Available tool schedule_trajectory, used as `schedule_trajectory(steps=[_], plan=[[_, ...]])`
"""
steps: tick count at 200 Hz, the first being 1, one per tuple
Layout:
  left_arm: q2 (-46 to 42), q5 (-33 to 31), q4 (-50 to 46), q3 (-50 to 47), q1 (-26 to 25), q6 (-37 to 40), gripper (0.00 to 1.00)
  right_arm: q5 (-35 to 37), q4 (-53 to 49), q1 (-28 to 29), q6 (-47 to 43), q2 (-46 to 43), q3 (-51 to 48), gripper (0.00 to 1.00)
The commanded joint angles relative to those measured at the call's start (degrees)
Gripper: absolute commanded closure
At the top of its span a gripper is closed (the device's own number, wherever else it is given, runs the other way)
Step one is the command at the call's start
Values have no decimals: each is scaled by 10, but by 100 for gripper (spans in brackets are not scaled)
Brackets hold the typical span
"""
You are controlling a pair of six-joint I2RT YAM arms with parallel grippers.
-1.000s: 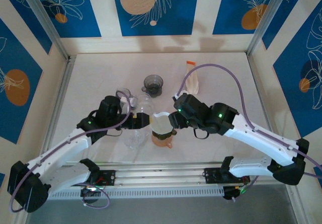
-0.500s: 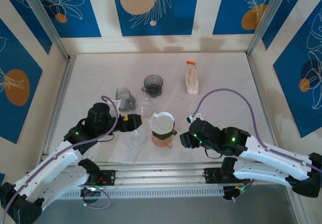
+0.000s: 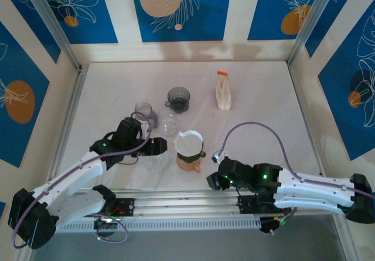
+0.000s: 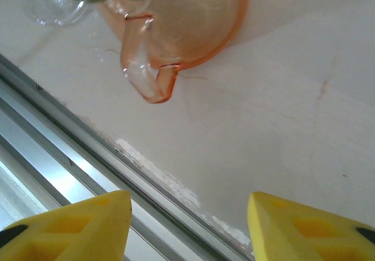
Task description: Place the coffee filter in the dripper
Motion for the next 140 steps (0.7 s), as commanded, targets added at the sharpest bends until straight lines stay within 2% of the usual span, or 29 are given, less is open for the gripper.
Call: schedule_trajectory(steps=[1,69,140], plan=[[8,24,13,2,8,-4,40,38,100,17,-13,14,-20,45],[39,53,37,-10,13,-25,55,52,192,30,-19,48,-67,45],[37,44,22,0,14,-26,53,67,275,24,-39,80,-92,43]])
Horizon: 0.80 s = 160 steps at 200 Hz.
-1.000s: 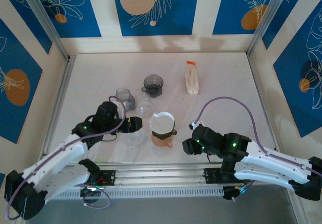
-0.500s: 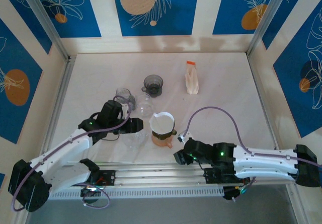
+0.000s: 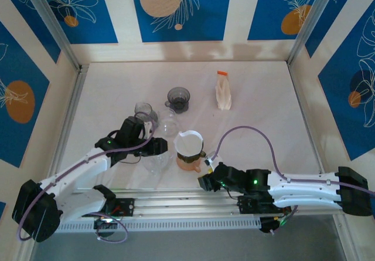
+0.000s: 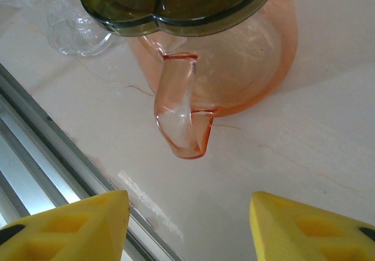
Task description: Place the coffee filter in the dripper
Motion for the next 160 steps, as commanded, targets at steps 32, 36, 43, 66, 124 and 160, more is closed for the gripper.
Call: schedule_trajectory(steps=[32,36,43,66,124,160], plan=[[-43,-32,-49,4,28,-5,54,5,76,-6,-29,55,-3,43],[-51,-35,-52,2,35,-6,54,2,79,-7,-31,59,-2,43],[-67,-39,-59,-1,49,-9,53,-1,83,-9,-35,65,0,43],[-101,-29,-66,-11,95,-10,50,-5,92,-19,-42,81,3,44],[-91,20,-28,-32,159,0,45,-1,76,-24,-38,69,2,44],[-61,9,2,-6,164,22,40,12,39,-20,-23,30,-7,44]])
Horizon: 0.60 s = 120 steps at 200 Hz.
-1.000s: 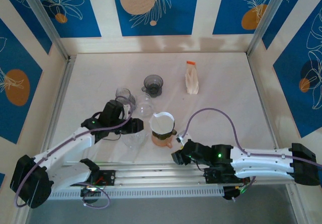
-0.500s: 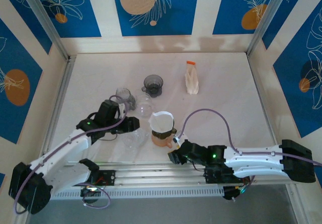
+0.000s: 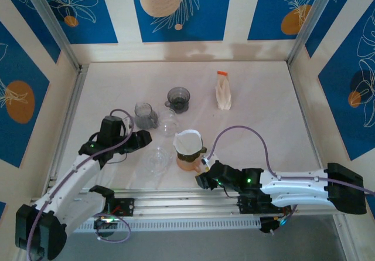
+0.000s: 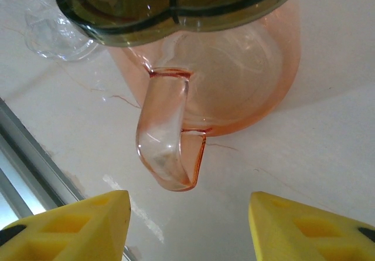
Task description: Place the coffee filter in the dripper
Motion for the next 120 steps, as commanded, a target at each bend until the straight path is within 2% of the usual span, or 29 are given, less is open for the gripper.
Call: schedule_trajectory(steps=[1,54,120], plan=[[19,5,30,23,7,21,40,15,-25,3,14,-31,-3,44],[103,-98,78,69,8,51,38,28,-56,3,25,-72,-12,44],[207,-150,193,79,8,15,40,38,-76,6,31,-92,-15,44]])
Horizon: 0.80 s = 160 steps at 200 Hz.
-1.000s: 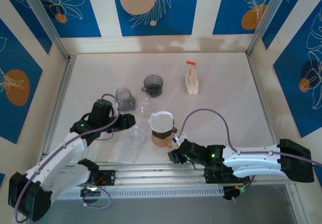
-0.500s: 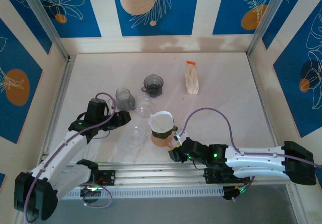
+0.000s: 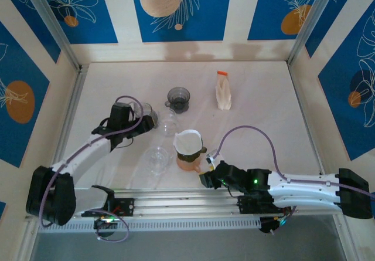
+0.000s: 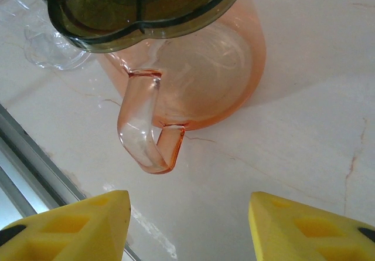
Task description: Place the coffee filter in the dripper
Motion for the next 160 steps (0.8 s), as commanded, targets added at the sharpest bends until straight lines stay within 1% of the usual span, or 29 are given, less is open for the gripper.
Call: schedule_trajectory(steps=[1,36,60,91,137,160], plan=[[22,-33,60,17,6,-15,40,19,-14,6,13,-20,-11,44],[54,-36,114,14,5,-43,40,24,-27,6,19,-42,-17,44],[76,-39,134,15,5,-58,41,27,-35,6,22,-50,-20,44],[94,-56,133,20,4,-62,45,30,-43,6,24,-60,-22,44],[116,-67,126,28,0,-62,46,32,-44,6,24,-66,-24,44],[117,-83,117,28,0,-60,52,32,-44,6,23,-66,-23,44]])
